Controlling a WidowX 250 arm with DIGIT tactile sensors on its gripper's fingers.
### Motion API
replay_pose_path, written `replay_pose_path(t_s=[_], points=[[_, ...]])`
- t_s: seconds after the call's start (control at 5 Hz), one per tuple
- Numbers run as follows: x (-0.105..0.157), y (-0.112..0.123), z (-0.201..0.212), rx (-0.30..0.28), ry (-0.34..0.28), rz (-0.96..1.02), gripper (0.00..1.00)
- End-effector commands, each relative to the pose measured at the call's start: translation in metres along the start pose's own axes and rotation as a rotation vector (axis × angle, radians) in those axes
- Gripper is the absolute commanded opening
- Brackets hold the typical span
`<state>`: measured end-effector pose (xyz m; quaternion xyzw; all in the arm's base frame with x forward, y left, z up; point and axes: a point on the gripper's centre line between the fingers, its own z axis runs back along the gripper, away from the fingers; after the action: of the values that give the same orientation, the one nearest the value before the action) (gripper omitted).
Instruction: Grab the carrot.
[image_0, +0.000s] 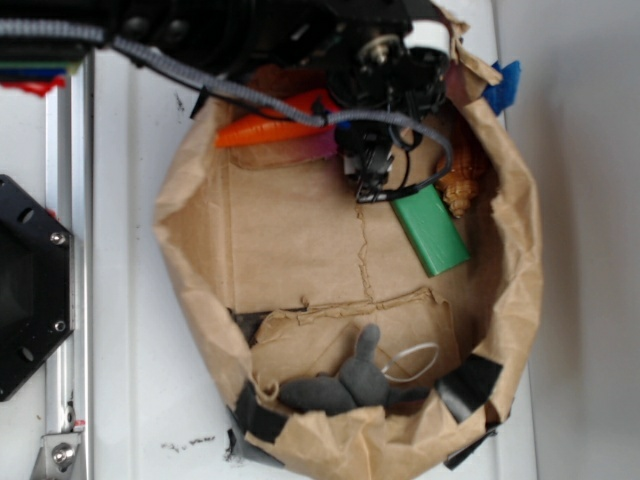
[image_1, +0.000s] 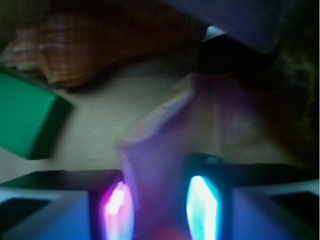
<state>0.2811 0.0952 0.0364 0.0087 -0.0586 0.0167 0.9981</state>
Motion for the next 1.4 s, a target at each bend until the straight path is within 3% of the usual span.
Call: replay_pose_path(t_s=[0.0,0.2,0.6,1.2], points=[[-0.009,-0.002,0.037,-0.071,0.019,0.041,1.0],[-0.02,-0.004,0.051,-0.092,-0.005,0.042,1.0],[-0.04,0.01,0.038,0.029,0.019,0.104,1.0],[-0.035,0.025,0.022,0.035,0.049,0.31,1.0]])
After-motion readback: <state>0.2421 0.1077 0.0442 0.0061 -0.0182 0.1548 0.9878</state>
